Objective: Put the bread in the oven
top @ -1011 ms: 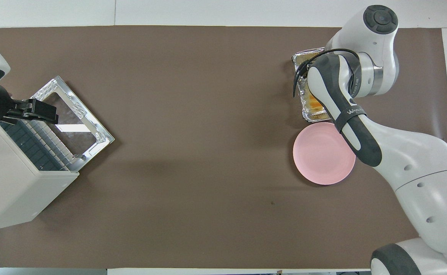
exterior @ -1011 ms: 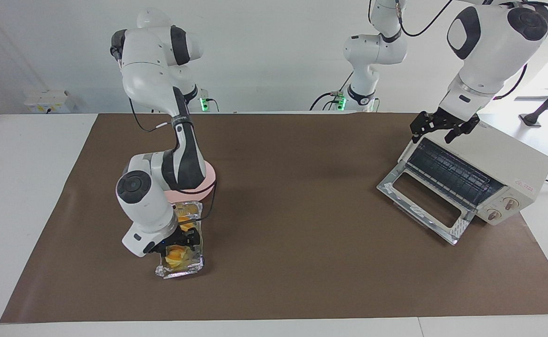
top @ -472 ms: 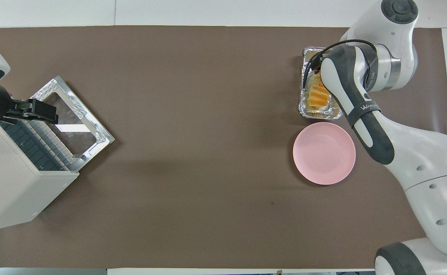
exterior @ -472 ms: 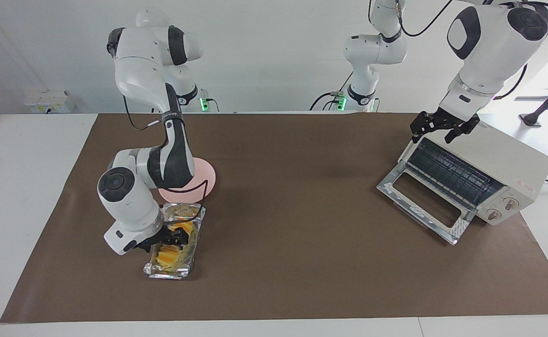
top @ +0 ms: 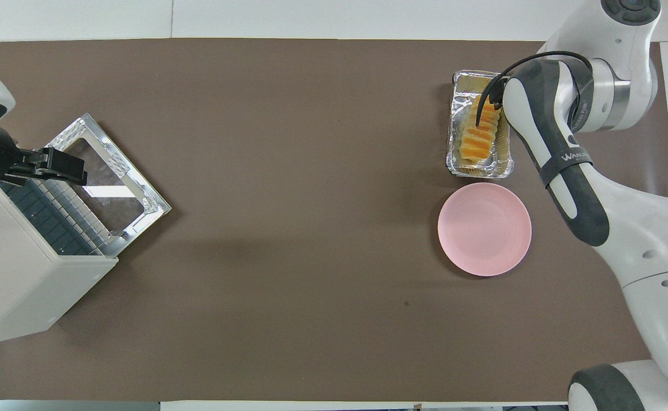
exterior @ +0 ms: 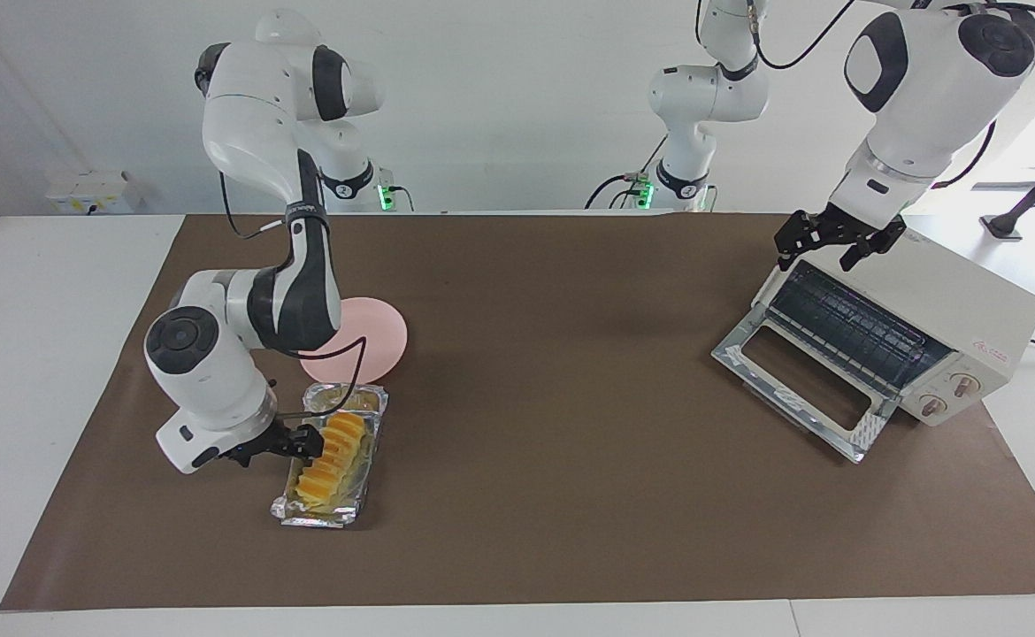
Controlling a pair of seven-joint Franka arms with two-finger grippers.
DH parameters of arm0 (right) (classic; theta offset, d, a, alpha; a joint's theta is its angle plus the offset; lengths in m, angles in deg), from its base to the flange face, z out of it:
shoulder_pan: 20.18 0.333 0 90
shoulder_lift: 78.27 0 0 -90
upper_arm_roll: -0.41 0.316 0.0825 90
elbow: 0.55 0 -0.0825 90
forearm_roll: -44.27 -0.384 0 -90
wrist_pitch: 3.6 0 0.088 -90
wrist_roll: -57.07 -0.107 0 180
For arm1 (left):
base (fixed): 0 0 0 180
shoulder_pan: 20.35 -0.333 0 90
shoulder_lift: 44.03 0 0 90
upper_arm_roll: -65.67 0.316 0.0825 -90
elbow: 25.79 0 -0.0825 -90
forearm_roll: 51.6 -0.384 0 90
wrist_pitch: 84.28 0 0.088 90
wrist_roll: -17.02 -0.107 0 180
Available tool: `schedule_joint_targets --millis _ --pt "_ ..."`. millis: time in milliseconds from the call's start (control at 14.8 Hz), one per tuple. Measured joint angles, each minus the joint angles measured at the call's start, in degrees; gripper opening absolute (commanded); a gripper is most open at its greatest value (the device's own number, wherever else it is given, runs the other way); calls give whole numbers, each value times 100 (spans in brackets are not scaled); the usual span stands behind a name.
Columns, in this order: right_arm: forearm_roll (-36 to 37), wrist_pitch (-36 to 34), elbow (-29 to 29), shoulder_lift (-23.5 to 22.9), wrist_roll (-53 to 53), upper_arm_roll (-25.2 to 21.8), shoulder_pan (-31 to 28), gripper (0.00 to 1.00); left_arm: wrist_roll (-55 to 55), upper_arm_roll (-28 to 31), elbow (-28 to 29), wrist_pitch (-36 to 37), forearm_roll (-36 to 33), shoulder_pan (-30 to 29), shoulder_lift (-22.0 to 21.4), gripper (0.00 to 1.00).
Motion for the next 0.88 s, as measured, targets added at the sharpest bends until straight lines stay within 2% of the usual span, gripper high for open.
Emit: schedule_joint_targets --millis 202,270,337,404,472,876 --pt "2 225 -278 10 -2 -4 5 92 0 0 0 0 0 0 0 100" --pt "4 329 -421 27 -3 -11 5 81 0 0 0 0 0 0 0 100" --pt "5 431 -553 43 -3 -23 4 60 0 0 0 0 0 0 0 100" --pt "5 500 -642 63 -3 -32 4 26 0 0 0 0 0 0 0 100" --pt "5 525 -695 93 -3 -33 4 2 0 0 0 0 0 0 0 100" --pt "-1 834 -798 191 -118 -30 27 0 0 0 0 0 0 0 0 100"
